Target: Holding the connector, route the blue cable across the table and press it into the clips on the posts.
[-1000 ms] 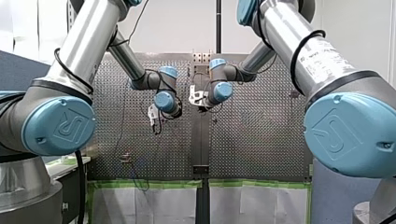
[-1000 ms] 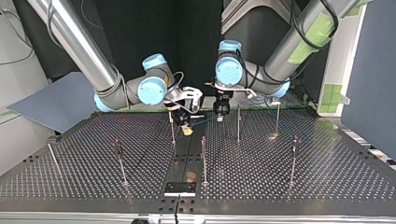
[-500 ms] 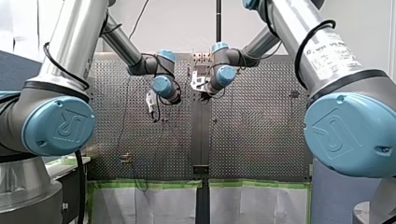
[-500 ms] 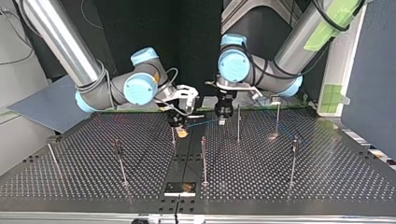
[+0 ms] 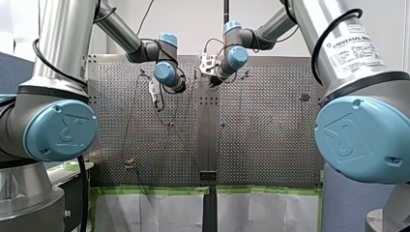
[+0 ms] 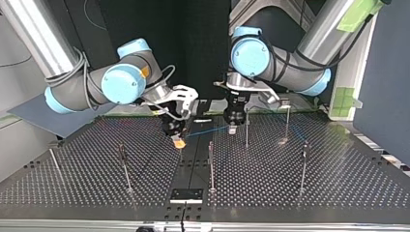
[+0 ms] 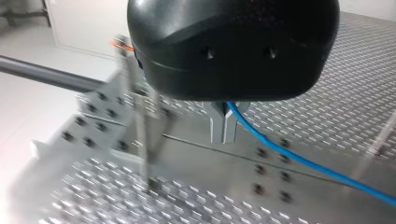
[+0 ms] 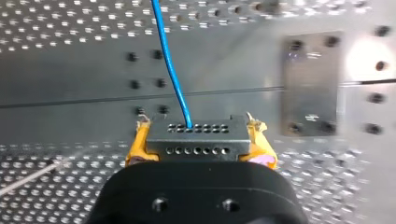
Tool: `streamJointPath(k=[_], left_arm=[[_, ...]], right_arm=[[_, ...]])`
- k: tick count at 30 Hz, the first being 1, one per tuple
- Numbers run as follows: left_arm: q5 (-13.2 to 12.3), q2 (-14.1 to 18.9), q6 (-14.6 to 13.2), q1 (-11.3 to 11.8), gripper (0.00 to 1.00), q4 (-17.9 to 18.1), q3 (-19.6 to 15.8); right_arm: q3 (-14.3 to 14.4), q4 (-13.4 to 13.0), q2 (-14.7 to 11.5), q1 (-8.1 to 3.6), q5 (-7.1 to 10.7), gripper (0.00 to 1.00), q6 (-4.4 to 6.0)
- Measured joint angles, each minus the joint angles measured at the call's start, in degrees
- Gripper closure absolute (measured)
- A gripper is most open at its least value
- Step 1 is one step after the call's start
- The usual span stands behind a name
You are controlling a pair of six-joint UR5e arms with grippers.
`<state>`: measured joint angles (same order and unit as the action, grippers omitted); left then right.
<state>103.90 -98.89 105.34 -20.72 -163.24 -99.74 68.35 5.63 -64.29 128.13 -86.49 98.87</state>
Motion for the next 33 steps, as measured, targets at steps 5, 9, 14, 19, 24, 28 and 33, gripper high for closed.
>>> streamJointPath(k=[5, 9, 14, 19, 24, 28, 33], left_arm=[[-0.8, 3.0, 0.2, 0.0, 1.00, -0.5, 1.2], [-1.1, 5.2, 0.4, 0.3, 1.00, -0.7, 1.5], [-1.3, 5.9, 0.3, 0.5, 1.00, -0.4, 1.6], [-2.8, 4.1, 0.2, 0.2, 1.00, 1.1, 1.6], [-4.3, 1.7, 0.5, 0.1, 1.00, 3.2, 1.7], [-4.6, 0.1, 0.8, 0.5, 1.00, 4.1, 2.3], [-4.6, -0.8, 1.1, 1.5, 1.00, 4.2, 3.1]], right_arm=[[0.1, 0.7, -2.8, -0.25, 0.03, 1.00, -0.09], [0.7, 0.9, -5.2, -0.59, 0.01, 1.00, -0.17], [1.5, 0.9, -7.6, -1.21, 0.04, 1.00, -0.28], [1.9, 0.9, -9.7, -1.61, 0.08, 1.00, -0.39], [2.2, 0.9, -11.1, -2.02, 0.66, 1.00, -0.55], [2.9, 0.7, -9.8, -2.41, 1.44, 1.00, -0.71], [3.4, 0.7, -7.6, -2.81, 1.78, 1.00, -0.84]])
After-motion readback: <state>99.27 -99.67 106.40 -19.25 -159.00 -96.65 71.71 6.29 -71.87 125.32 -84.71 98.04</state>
